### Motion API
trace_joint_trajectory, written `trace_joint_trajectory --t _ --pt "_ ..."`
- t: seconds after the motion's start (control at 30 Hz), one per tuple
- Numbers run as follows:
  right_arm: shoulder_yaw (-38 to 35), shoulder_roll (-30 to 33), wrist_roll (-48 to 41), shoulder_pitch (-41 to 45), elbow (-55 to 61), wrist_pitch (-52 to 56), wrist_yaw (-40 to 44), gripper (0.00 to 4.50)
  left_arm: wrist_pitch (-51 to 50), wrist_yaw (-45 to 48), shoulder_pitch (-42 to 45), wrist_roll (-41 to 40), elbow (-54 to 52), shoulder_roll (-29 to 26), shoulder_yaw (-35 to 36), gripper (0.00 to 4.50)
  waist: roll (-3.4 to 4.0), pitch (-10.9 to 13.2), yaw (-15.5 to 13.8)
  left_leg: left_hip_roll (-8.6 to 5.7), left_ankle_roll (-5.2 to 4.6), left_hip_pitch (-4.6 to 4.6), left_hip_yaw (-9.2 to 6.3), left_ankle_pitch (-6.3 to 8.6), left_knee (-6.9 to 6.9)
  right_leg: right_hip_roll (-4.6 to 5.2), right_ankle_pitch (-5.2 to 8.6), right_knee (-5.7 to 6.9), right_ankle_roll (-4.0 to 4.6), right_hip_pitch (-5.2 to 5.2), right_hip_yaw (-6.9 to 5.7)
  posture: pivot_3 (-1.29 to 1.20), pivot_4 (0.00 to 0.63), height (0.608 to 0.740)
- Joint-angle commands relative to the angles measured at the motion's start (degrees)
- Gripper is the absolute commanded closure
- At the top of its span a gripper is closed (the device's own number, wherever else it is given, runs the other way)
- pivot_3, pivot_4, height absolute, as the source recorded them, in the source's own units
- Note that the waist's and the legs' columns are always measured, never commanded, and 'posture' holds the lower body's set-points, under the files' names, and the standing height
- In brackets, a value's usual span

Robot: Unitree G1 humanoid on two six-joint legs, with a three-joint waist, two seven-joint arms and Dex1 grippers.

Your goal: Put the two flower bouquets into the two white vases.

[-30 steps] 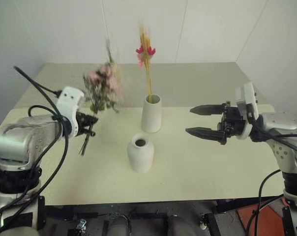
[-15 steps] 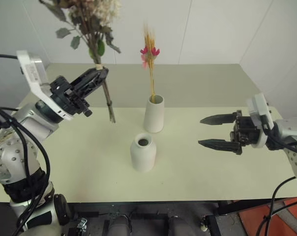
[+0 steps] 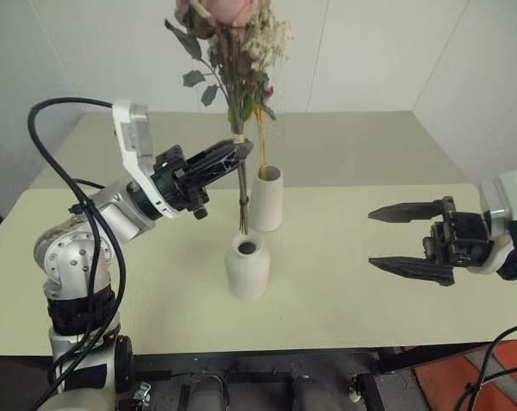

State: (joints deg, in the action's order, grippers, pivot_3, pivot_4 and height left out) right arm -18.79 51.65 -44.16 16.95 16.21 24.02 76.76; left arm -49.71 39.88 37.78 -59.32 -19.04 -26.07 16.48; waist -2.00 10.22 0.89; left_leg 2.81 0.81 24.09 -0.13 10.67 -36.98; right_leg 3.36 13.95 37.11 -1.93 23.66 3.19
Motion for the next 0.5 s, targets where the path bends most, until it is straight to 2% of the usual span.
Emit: trace_joint_trajectory --t 0.03,0.3,0.33,0.5 --pt "-2.34 1.28 -1.88 0.1 1.84 0.68 -0.81 0.34 2.25 1.45 -0.8 1.01 -0.81 -1.13 -1.51 4.21 0.0 0.0 0.0 0.0 0.0 -0.01 0.0 0.0 0.0 0.0 0.0 0.0 0.0 0.0 0.0 0.0 0.15 0.74" --pt "-2.46 1.73 -2.47 -0.28 2.2 1.09 -1.93 0.34 4.53 4.05 -6.2 5.59 -2.62 -4.48 -6.01 4.21 0.0 0.0 0.01 0.0 0.0 -0.17 0.0 0.0 0.01 0.0 0.01 -0.03 -0.01 -0.18 0.0 0.0 0.15 0.74" --pt "-2.46 1.78 -2.53 -0.32 2.24 1.19 -2.05 0.34 4.59 4.03 -6.61 5.63 -2.57 -4.61 -6.08 3.68 0.0 0.0 0.01 0.0 0.0 -0.21 0.01 0.0 0.01 0.0 0.01 -0.05 -0.01 -0.22 0.0 0.0 0.15 0.74" --pt "-2.67 2.24 -3.06 -0.83 2.52 1.68 -2.21 0.34 4.84 5.32 -10.19 5.18 -4.25 -7.32 -4.75 2.21 0.0 0.0 0.04 0.01 0.0 -0.33 0.01 0.01 0.04 0.0 0.02 -0.06 -0.01 -0.31 0.0 0.0 0.15 0.74"
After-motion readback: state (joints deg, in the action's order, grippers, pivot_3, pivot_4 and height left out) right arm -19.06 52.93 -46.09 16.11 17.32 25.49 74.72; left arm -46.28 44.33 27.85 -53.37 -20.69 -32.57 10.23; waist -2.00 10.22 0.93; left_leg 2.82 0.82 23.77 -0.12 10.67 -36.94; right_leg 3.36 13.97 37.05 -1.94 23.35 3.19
